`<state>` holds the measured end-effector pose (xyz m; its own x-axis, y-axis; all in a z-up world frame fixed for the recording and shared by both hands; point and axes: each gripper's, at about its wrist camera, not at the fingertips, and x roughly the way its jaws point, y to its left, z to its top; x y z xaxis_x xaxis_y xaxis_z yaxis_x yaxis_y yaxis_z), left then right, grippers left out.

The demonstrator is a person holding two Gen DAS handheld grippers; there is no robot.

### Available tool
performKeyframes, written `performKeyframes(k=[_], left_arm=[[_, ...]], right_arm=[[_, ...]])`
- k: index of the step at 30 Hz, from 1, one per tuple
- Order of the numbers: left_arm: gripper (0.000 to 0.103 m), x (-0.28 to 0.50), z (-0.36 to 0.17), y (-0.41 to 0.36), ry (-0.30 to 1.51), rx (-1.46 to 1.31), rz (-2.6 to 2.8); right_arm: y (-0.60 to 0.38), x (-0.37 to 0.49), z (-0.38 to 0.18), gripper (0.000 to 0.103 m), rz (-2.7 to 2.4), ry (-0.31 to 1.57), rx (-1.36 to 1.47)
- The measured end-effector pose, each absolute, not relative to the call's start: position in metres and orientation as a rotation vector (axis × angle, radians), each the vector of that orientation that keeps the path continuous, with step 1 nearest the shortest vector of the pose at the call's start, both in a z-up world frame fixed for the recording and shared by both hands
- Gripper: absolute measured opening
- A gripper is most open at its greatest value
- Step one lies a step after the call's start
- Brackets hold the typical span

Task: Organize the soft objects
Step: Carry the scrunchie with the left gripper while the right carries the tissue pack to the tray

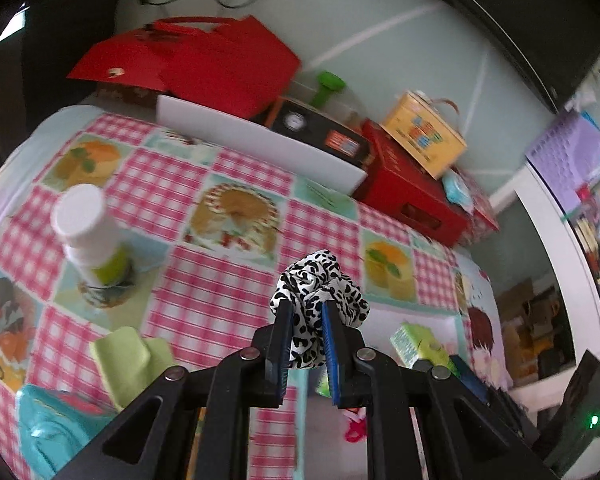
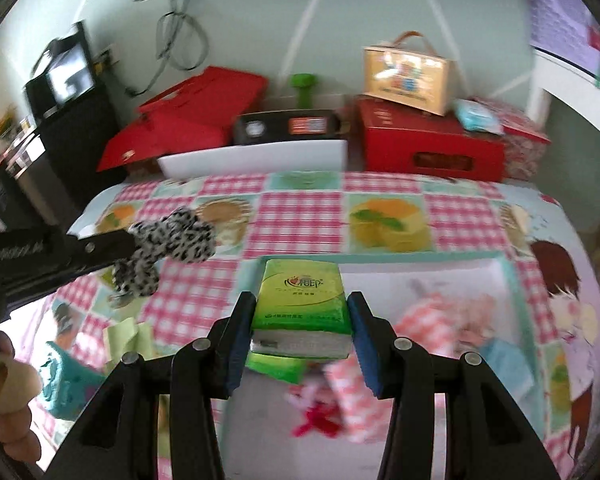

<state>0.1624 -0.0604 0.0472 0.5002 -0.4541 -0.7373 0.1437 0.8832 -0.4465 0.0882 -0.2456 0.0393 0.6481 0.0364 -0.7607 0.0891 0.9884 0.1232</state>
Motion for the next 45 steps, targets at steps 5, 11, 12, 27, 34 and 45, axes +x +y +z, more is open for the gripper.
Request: performKeyframes(k=[5, 11, 12, 27, 34, 45], left_arm=[[0.016, 0.159, 0.043, -0.088, 0.997, -0.302, -0.412], [0.016, 0.16, 0.034, -0.122, 1.018, -0.26, -0.455], [0.016, 0.16, 0.032, -0.128, 1.021, -0.253, -0.462], [0.016, 0.159, -0.006, -0.187, 1.101, -0.128, -0.499], [0.018, 0.154, -0.006, -0.194, 1.106, -0.081, -0.491], [0.038, 0.149, 0.003, -0.19, 1.122, -0.025, -0.47]], right_arm=[[-0.284, 0.081, 0.036, 0.049, -0.126, 0.87, 0.188], [-0.321, 0.075, 0.024, 0.049, -0.223, 0.895, 0.228], [-0.324, 0.075, 0.023, 0.049, -0.229, 0.897, 0.23], [-0.348, 0.075, -0.004, 0.049, -0.274, 0.959, 0.264], [-0.349, 0.075, -0.01, 0.049, -0.272, 0.988, 0.273], [-0.348, 0.075, -0.01, 0.057, -0.283, 1.044, 0.243]])
